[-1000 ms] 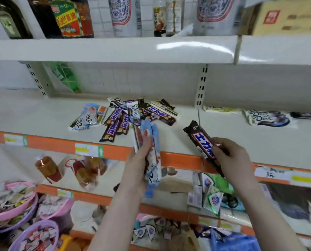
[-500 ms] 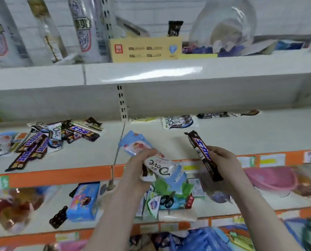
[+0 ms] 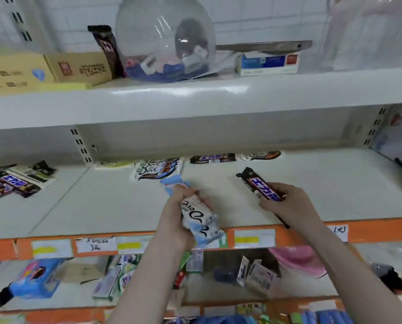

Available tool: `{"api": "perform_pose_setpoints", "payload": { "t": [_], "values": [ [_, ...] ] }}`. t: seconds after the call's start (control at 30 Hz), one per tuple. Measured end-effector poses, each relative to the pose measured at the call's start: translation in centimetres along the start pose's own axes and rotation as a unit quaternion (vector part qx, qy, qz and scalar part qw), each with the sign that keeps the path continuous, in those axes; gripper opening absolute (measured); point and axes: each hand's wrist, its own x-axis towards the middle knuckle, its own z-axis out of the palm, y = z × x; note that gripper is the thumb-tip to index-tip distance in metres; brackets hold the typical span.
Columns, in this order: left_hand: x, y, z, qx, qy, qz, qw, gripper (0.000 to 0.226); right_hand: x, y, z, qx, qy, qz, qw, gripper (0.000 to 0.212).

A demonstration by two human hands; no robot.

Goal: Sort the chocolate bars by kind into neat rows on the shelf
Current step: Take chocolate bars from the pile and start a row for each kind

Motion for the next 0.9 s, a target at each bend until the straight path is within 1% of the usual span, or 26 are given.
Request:
{"api": "perform_pose_setpoints", "payload": {
  "t": [0.07,0.13,0.17,0.23,0.33,0.4,0.43,0.53,0.63,0.8,0.9],
  "values": [
    [0.6,-0.1,0.4,0.033,0.008,0.006,0.999,0.015,1.8,0.8,-0.3,-0.068,0.000,-0.010,0.998,0.050],
    [1.0,0.2,0.4,0.070,-0.004,0.002,0.998,0.008,3.3,1.5,-0.2,-0.109,-0.011,-0.035,0.993,0.052],
    [1.2,0.4,0.2,0.080,-0.012,0.000,0.997,0.003,4.1,1.7,0.0,-0.131,-0.020,-0.059,0.989,0.049],
    [1.7,0.8,0.0,0.086,-0.021,-0.001,0.996,0.006,5.6,1.7,0.4,-0.176,-0.042,-0.108,0.978,0.042],
    [2.6,1.5,-0.4,0.074,-0.010,0.007,0.997,0.002,8.1,1.1,1.3,-0.225,-0.073,-0.192,0.952,0.030],
    [3.1,1.9,-0.6,0.068,-0.002,0.012,0.998,0.006,9.9,0.6,2.2,-0.235,-0.081,-0.230,0.941,0.022],
    [3.4,2.1,-0.8,0.066,0.002,0.014,0.998,0.007,10.8,0.5,2.7,-0.234,-0.082,-0.238,0.939,0.023],
    [3.8,2.5,-1.2,0.065,-0.001,0.019,0.998,0.008,13.1,0.1,4.4,-0.230,-0.075,-0.255,0.936,0.035],
    [4.3,2.8,-1.3,0.060,-0.004,0.023,0.998,0.008,14.7,-0.6,5.3,-0.213,-0.084,-0.233,0.945,0.045],
    [5.1,3.3,-1.6,0.056,0.001,0.022,0.998,0.008,16.8,-0.4,6.7,-0.202,-0.104,-0.218,0.949,0.044],
    [5.5,3.7,-1.7,0.061,0.002,0.012,0.998,0.009,17.7,-0.4,7.3,-0.207,-0.113,-0.227,0.945,0.040]
  ]
}}
